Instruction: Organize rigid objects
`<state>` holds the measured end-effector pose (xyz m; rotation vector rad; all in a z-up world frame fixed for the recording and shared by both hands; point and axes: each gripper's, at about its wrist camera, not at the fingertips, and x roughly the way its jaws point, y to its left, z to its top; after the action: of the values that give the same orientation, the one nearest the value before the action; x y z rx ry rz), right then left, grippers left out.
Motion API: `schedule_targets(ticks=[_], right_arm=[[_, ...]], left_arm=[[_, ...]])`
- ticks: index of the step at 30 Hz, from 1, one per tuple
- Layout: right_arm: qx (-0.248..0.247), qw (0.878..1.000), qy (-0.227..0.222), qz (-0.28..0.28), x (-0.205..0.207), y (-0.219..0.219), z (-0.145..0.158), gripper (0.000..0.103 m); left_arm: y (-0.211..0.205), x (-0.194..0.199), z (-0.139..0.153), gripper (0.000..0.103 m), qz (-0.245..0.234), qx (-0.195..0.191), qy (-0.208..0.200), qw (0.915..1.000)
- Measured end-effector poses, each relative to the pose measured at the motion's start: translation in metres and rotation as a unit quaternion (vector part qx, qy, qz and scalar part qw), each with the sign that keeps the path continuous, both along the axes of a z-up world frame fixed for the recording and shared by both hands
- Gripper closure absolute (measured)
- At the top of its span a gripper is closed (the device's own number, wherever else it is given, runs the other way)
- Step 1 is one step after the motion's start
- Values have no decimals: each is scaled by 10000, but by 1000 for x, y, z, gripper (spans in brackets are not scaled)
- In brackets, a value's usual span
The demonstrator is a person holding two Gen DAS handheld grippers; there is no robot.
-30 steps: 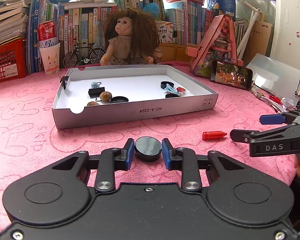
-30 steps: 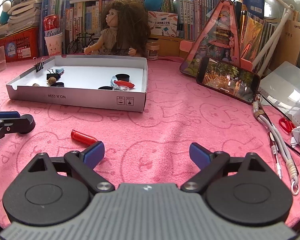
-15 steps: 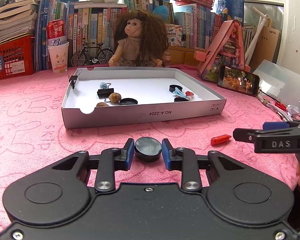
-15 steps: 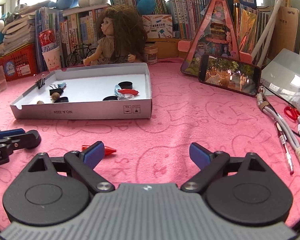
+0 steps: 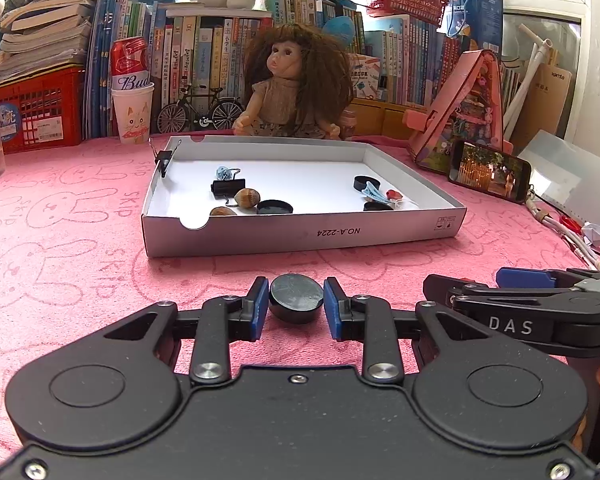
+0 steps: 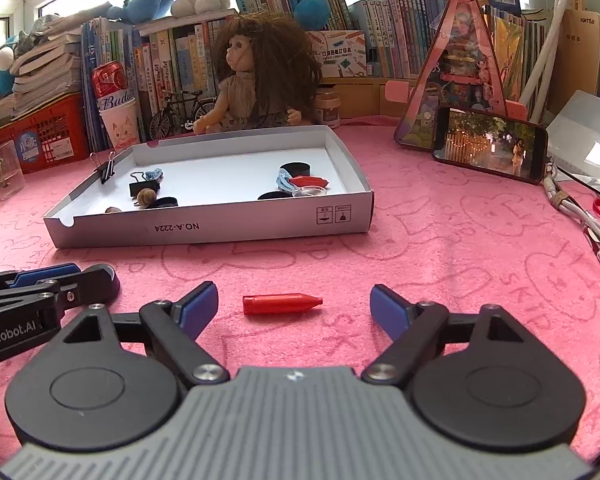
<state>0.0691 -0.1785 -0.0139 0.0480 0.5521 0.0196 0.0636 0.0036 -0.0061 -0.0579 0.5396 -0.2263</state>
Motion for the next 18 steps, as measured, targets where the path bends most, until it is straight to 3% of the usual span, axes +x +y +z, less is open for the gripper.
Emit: schedule_targets(ticks=[2, 4, 9, 18], right_arm=[[-15, 10000, 17, -2, 0, 0, -3, 23], [-98, 9999, -46, -1, -1, 0, -3, 36], [-21, 10000, -89, 18, -2, -6, -2, 52], [33, 9999, -136, 78, -3, -8, -2, 54]], left_arm=[[0, 0, -1, 75, 5, -7, 10, 10000], [0, 1, -1, 75, 2, -16, 19, 10000], [-1, 1, -2, 75, 7, -29, 23, 10000], [-1, 1, -2, 75, 6, -28, 24, 10000]])
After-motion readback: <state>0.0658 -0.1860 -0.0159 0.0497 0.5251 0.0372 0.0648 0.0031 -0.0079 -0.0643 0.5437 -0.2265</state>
